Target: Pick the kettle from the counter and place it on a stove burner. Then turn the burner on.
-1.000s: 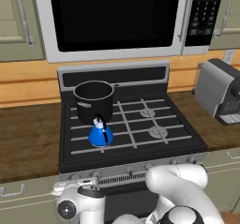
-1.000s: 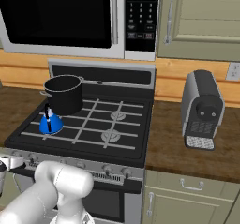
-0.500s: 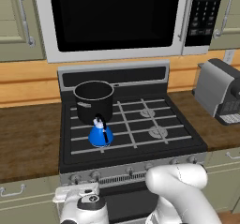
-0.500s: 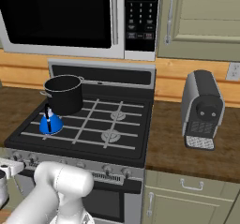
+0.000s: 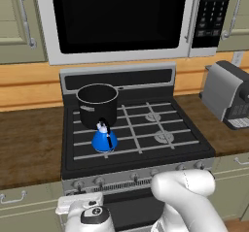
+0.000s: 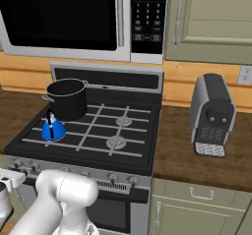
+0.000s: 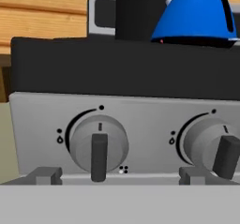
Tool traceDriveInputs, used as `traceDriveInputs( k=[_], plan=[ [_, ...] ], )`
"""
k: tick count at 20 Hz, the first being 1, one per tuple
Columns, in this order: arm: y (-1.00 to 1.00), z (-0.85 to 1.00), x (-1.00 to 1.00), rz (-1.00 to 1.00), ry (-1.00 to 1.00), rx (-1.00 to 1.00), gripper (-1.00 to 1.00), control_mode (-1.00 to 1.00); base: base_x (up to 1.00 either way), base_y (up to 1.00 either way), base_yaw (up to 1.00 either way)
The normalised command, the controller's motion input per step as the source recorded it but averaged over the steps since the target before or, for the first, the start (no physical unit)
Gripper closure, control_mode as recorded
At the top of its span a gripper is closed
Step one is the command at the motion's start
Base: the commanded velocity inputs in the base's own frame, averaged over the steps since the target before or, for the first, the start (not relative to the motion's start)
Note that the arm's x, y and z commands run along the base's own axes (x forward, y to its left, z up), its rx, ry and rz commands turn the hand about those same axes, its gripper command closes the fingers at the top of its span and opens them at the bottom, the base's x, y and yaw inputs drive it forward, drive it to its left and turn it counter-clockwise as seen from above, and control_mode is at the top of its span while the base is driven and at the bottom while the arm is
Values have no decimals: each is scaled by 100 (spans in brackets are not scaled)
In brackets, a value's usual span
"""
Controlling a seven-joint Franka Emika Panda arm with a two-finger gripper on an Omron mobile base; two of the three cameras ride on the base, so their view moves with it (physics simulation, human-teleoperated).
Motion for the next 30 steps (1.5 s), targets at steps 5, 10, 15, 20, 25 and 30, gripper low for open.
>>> traceDriveInputs(
  k=[5, 10, 15, 20, 25, 30],
  plan=[
    [0, -4, 9, 2, -4, 0, -100, -100, 0, 0, 0],
    [0, -6, 16, 4, -8, 0, -100, -100, 0, 0, 0],
    [0, -9, 9, 6, -12, 0, -100, -100, 0, 0, 0],
    [0, -2, 0, 5, -8, 0, -100, -100, 0, 0, 0],
    [1, 0, 1, 6, -7, 0, -100, -100, 0, 0, 0],
    [1, 0, 1, 4, -5, 0, -100, -100, 0, 0, 0]
  ],
)
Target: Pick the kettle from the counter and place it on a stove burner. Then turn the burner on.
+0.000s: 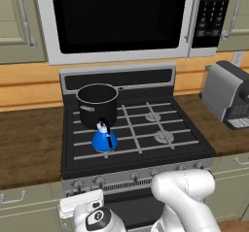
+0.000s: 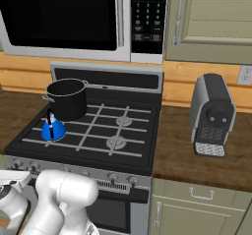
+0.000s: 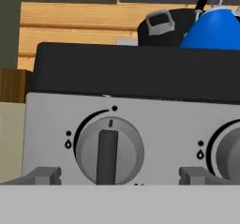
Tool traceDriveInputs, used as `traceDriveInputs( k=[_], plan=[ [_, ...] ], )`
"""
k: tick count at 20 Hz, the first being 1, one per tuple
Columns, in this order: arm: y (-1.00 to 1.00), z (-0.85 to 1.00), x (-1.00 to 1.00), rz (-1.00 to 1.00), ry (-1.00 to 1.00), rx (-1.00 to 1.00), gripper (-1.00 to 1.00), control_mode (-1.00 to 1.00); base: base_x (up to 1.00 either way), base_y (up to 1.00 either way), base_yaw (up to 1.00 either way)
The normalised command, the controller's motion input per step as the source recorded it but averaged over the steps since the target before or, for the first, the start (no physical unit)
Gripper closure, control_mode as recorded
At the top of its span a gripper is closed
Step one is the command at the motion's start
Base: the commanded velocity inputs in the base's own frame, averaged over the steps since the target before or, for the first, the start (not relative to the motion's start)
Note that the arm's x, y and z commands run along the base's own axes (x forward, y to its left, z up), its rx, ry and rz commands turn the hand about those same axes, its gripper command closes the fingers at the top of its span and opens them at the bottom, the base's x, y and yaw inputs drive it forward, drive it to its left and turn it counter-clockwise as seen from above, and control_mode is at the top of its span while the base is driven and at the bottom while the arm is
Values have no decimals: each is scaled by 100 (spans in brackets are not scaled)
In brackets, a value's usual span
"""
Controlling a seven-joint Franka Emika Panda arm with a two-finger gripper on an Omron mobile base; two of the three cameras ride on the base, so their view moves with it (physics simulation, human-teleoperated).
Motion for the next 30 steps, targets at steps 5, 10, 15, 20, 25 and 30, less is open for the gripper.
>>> traceDriveInputs(
  k=[5, 10, 15, 20, 25, 30],
  plan=[
    [1, 0, 0, 1, -3, 0, -100, -100, 0, 0, 0],
    [6, 0, 10, 0, 0, 0, -100, -100, 0, 0, 0],
    [1, 0, 17, 0, 0, 0, -100, -100, 0, 0, 0],
    [0, 0, 15, 0, 0, 0, -100, -100, 0, 0, 0],
    [1, 0, 5, 0, -3, 0, -100, -100, 0, 0, 0],
    [3, 12, -10, 0, -13, 0, -100, -100, 0, 0, 0]
  ],
)
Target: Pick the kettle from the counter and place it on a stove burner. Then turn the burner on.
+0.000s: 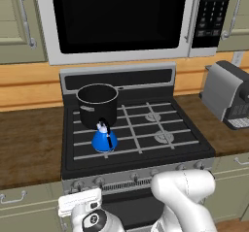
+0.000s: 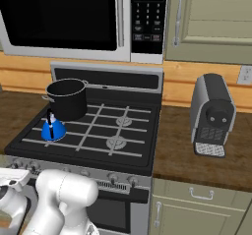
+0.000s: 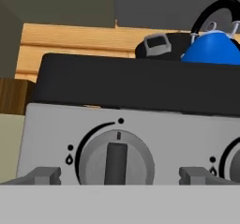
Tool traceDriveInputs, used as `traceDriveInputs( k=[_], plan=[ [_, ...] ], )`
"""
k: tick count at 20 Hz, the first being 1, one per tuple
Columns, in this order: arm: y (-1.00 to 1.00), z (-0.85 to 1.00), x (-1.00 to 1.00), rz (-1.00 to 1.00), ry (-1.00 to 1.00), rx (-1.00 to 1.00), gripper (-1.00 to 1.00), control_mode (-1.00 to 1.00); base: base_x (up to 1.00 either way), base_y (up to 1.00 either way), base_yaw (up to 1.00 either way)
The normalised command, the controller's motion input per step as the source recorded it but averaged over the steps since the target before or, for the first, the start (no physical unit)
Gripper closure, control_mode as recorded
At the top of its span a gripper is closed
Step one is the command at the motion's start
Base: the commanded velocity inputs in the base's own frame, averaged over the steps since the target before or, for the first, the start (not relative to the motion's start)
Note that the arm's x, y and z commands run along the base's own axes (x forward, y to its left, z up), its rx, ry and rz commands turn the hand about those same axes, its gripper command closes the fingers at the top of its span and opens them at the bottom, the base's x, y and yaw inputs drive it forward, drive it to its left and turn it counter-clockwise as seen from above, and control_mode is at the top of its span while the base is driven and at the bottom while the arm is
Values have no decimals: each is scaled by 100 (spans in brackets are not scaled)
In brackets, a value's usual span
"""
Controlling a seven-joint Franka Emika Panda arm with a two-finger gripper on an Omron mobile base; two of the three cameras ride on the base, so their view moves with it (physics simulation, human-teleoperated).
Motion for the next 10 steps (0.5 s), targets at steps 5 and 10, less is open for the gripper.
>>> traceDriveInputs(
  k=[5, 10],
  plan=[
    [6, 8, 0, 0, -7, 0, -100, -100, 0, 0, 0],
    [0, 0, 9, 0, 0, 0, -100, -100, 0, 0, 0]
  ],
)
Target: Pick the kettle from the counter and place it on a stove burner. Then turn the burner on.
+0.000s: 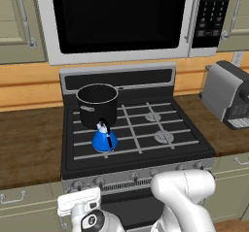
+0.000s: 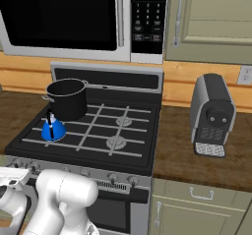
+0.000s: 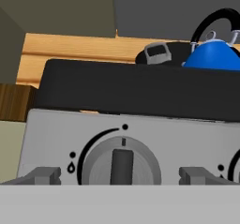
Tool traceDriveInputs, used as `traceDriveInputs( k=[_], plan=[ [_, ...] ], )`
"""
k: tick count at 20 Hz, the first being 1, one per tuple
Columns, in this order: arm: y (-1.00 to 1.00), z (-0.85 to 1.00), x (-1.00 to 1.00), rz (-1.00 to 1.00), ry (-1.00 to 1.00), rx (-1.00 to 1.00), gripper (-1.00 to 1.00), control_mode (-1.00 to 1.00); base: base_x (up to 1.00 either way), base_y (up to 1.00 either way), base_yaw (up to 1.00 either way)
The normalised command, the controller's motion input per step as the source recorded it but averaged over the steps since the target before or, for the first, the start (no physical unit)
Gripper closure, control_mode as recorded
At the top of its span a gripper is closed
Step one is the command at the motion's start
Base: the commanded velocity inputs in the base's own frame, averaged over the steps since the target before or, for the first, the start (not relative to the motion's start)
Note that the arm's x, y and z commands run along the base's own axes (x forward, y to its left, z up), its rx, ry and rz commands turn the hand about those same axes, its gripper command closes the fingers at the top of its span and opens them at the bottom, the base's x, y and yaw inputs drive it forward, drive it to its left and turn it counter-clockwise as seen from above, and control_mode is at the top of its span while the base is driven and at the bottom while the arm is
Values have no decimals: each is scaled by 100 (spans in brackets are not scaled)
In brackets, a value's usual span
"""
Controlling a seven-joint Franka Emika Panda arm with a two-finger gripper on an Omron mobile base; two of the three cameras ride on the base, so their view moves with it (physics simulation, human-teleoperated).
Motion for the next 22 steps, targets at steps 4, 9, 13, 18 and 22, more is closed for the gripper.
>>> traceDriveInputs(
  k=[4, 9, 13, 18, 22],
  plan=[
    [0, -1, 2, 0, 0, 0, -100, -100, 0, 0, 0],
    [0, 0, 0, 0, 0, 0, 100, -100, 0, 0, 0],
    [0, 0, 0, 0, 0, 0, 100, -100, 0, 0, 0],
    [0, 0, 0, 0, 0, 0, 100, -100, 0, 0, 0],
    [0, 0, -2, 0, -1, -6, 100, -100, 0, 0, 0]
  ],
)
